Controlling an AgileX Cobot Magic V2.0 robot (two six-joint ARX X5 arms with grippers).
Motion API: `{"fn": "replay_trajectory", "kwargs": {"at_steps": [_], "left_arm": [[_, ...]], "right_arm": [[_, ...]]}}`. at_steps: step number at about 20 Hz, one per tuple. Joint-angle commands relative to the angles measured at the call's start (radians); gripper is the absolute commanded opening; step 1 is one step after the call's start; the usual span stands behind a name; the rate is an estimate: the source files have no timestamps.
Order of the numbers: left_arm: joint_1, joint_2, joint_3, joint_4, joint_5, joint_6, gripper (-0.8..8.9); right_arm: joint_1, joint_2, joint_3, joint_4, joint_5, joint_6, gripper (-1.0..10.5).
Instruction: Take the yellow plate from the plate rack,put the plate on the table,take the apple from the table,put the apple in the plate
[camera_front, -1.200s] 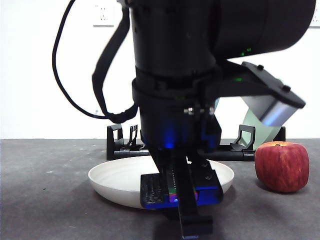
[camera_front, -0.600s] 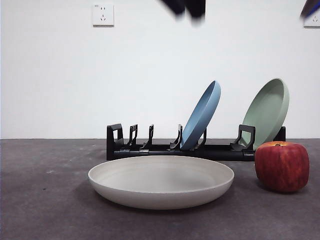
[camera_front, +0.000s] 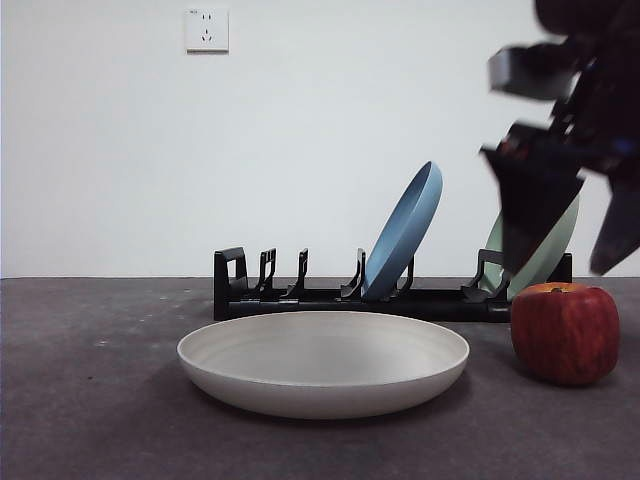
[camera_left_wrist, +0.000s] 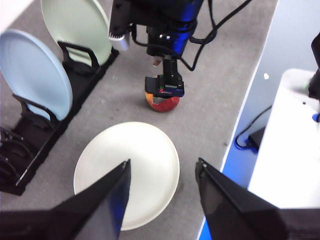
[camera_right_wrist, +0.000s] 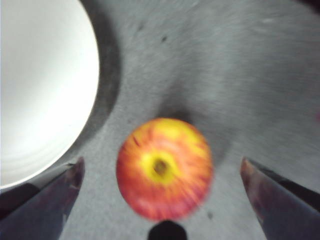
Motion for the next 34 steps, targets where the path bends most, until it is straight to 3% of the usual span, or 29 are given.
{"fn": "replay_trajectory", "kwargs": {"at_steps": [1, 4, 7, 12, 13, 17, 23, 26, 31, 34], "left_arm": [[0.003, 0.001, -0.003, -0.014, 0.002, -0.017, 2.20], [0.002, 0.001, -0.003, -0.027, 0.002, -0.029, 2.20], [0.002, 0.001, -0.003, -0.028, 0.001, -0.035, 2.20], [0.002, 0.001, -0.003, -0.029, 0.000, -0.035, 2.20], [0.002, 0.001, -0.003, -0.029, 0.000, -0.035, 2.20], [0.002, 0.001, -0.003, -0.029, -0.002, -0.035, 2.20], [0.002, 0.001, -0.003, -0.028, 0.000, -0.035, 2.20], [0.002, 0.001, -0.003, -0.029, 0.001, -0.035, 2.20], [0.002, 0.001, -0.003, -0.029, 0.002, -0.035, 2.20], [0.002, 0.001, -0.003, -0.032, 0.002, -0.035, 2.20]], "right_arm": [[0.012, 0.053, 0.002, 0.011, 0.011, 0.003, 6.3], [0.014, 0.123, 0.002, 0.012, 0.067, 0.003, 6.3], [0.014, 0.169, 0.002, 0.024, 0.066, 0.006, 6.1], [0.018, 0.174, 0.002, 0.016, 0.024, 0.019, 0.1], [0.018, 0.174, 0.002, 0.008, 0.025, 0.019, -0.1], [0.018, 0.142, 0.002, -0.002, 0.031, 0.032, -0.1], [0.039, -0.058, 0.015, 0.060, 0.025, 0.097, -0.1], [0.121, -0.078, 0.035, 0.069, 0.026, 0.115, -0.1], [0.313, -0.024, 0.036, 0.285, 0.030, 0.137, -0.1], [0.358, 0.070, 0.036, 0.338, 0.030, 0.157, -0.1]]}}
